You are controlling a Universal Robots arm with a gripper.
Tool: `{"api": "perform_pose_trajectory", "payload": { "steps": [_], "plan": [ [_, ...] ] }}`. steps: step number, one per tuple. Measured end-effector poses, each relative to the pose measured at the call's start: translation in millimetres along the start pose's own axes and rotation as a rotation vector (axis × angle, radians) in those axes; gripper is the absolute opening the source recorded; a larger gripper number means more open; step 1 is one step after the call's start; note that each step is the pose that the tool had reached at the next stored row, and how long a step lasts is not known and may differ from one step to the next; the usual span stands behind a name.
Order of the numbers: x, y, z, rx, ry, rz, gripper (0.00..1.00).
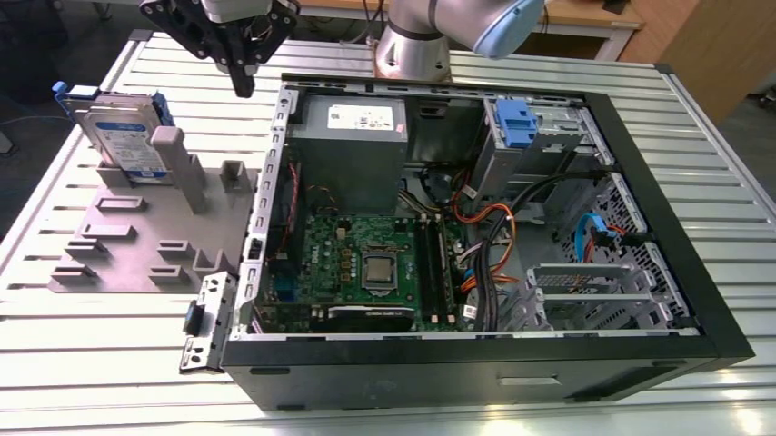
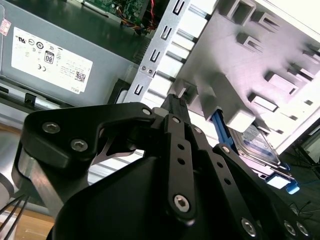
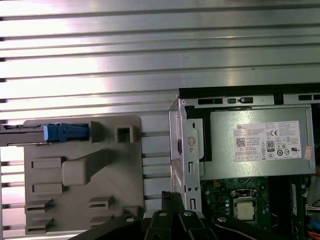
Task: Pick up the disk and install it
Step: 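Reach for the disk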
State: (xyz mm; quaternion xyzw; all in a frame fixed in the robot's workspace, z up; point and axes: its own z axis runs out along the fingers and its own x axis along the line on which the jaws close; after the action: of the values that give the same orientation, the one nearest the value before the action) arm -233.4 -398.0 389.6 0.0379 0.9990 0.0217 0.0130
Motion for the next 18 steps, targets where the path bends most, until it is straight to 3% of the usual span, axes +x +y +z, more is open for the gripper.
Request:
{"api": "perform_pose_trajectory", "payload": {
  "steps": [18],
  "plan": [
    [6.4, -0.5, 0.1, 0.0001, 0.0001, 0.000, 0.11]
  ]
}}
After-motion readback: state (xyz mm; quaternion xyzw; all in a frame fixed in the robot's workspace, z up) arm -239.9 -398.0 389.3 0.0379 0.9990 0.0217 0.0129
